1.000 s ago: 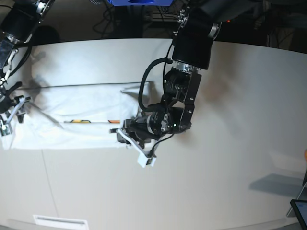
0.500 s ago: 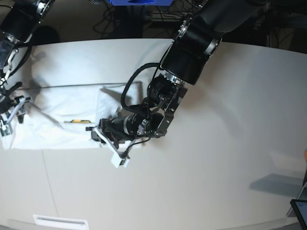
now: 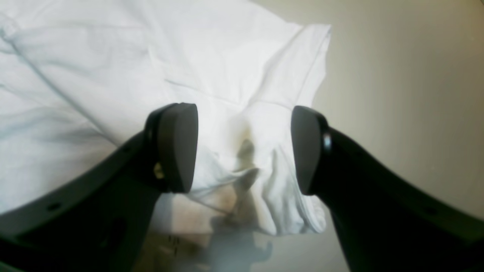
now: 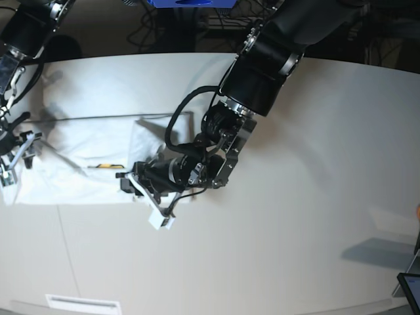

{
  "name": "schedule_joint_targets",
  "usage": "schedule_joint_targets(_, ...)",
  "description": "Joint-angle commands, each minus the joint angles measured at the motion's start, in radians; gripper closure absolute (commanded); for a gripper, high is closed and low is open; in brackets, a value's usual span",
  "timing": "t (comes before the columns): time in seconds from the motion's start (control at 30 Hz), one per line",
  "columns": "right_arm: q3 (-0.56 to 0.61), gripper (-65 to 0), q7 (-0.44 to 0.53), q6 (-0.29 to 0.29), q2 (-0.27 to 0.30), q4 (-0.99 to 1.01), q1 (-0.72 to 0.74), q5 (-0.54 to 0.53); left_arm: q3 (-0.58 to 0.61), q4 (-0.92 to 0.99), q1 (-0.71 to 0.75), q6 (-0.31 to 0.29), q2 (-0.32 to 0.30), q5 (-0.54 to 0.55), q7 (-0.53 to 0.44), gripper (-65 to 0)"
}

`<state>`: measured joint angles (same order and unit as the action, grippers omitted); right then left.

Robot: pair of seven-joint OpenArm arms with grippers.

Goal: Fold the T-shirt properly
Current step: 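Lift the strip end with the left gripper and fold it toward the middle, then lay the folded end down, open the left gripper and withdraw it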

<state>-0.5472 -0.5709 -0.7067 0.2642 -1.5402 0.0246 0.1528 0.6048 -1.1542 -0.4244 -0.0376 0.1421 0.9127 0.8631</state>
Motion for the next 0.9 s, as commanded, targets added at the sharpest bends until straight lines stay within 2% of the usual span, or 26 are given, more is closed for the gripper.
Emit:
schedule_joint_targets(0.0,-0.001,-37.1,0.021,0.009,0.017,-0.013,0.015,-0.012,0.000,-0.023,-0.037,-0.055,0.015,0.035,-0.038,-12.1)
schedule_joint_targets(0.07,-0.001,-37.1,0.021,0.009,0.017,-0.013,0.015,-0.012,0.000,-0.023,-0.041,-0.130,0.015,0.052,-0.060,-20.0)
schedule_joint_targets(0.13,-0.001,-37.1,0.021,0.009,0.017,-0.013,0.015,-0.012,0.000,-0.023,-0.043,-0.209,0.015,0.061,-0.063,-24.2)
schedule_joint_targets(0.23,-0.001,-37.1,0.021,0.009,0.017,-0.013,0.015,-0.012,0.000,-0.036,-0.044,-0.335,0.015,0.062,-0.064,-25.0)
schedule_joint_targets(0.33,-0.001,-37.1,0.021,0.009,0.017,-0.013,0.015,-0.012,0.002,-0.050,-0.060,-0.512,0.015,0.061,-0.061,-25.0)
schedule_joint_targets(0.4,0.000,-37.1,0.021,0.009,0.011,-0.013,0.015,-0.012,0.000,-0.056,-0.064,-0.566,0.015,0.061,-0.060,-24.9)
schedule_joint_targets(0.53,0.042,-37.1,0.021,0.009,-0.001,-0.013,0.015,-0.011,0.002,-0.140,-0.055,-0.539,0.015,0.015,-0.060,-24.5)
schedule_joint_targets(0.57,0.046,-37.1,0.021,0.009,-0.004,-0.013,0.015,-0.011,0.002,-0.165,-0.052,-0.519,0.015,-0.027,-0.060,-24.5)
schedule_joint_targets(0.63,0.046,-37.1,0.021,0.009,-0.009,-0.013,0.015,-0.011,-0.003,-0.215,-0.017,-0.440,0.008,-0.122,-0.060,-23.2)
schedule_joint_targets(0.67,0.046,-37.1,0.021,0.009,-0.010,-0.013,0.015,-0.011,-0.004,-0.249,0.003,-0.387,-0.003,-0.188,-0.061,-20.2)
schedule_joint_targets(0.77,0.046,-37.1,0.024,0.009,-0.010,-0.013,0.015,-0.011,-0.007,-0.318,0.078,-0.253,-0.016,-0.393,-0.063,-2.5)
schedule_joint_targets(0.8,0.046,-37.1,0.025,0.009,-0.010,-0.013,0.015,-0.011,-0.009,-0.326,0.098,-0.232,-0.016,-0.456,-0.063,0.0)
schedule_joint_targets(0.87,0.046,-37.1,0.027,0.009,-0.009,-0.018,0.016,-0.011,-0.010,-0.327,0.132,-0.203,-0.012,-0.577,-0.069,0.0)
